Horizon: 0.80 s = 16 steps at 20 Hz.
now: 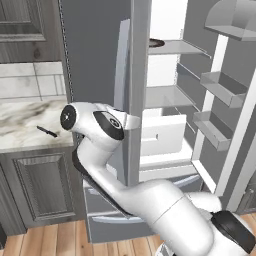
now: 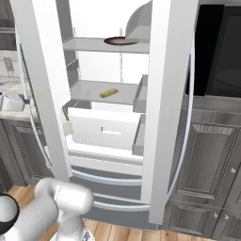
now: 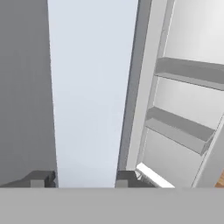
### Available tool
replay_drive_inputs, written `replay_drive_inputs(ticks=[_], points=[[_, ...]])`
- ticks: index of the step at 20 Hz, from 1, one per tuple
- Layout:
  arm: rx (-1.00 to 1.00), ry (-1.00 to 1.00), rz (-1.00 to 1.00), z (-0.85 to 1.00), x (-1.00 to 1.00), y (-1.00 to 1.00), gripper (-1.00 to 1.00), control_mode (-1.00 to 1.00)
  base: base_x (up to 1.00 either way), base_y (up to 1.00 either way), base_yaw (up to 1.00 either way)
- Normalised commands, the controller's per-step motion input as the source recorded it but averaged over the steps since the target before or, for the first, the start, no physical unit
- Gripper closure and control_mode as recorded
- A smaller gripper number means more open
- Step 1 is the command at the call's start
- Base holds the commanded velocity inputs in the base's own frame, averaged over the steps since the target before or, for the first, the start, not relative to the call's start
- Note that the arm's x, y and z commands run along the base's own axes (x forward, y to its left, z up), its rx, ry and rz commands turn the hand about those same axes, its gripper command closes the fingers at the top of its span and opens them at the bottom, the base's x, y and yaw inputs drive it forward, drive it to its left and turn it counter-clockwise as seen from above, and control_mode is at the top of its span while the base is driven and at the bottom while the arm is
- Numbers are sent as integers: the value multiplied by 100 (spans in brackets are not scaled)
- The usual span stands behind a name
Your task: Retrieve the butter from the fridge and place it on a plate on the dining table. Then retrieve the butter knife by the fridge and place it near the plate.
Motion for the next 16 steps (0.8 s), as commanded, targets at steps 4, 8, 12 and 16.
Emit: replay_drive_inputs(ticks=[4,8,12,16], points=[[-1,-2,-4,0,-16,24,-100,-100,0,0,0],[0,-2,-1,-9,-14,52,-100,-100,0,0,0],[0,0,-8,-21,-4,54,-100,-100,0,0,0],[-4,0,-19,-7,-22,32,-100,-100,0,0,0]])
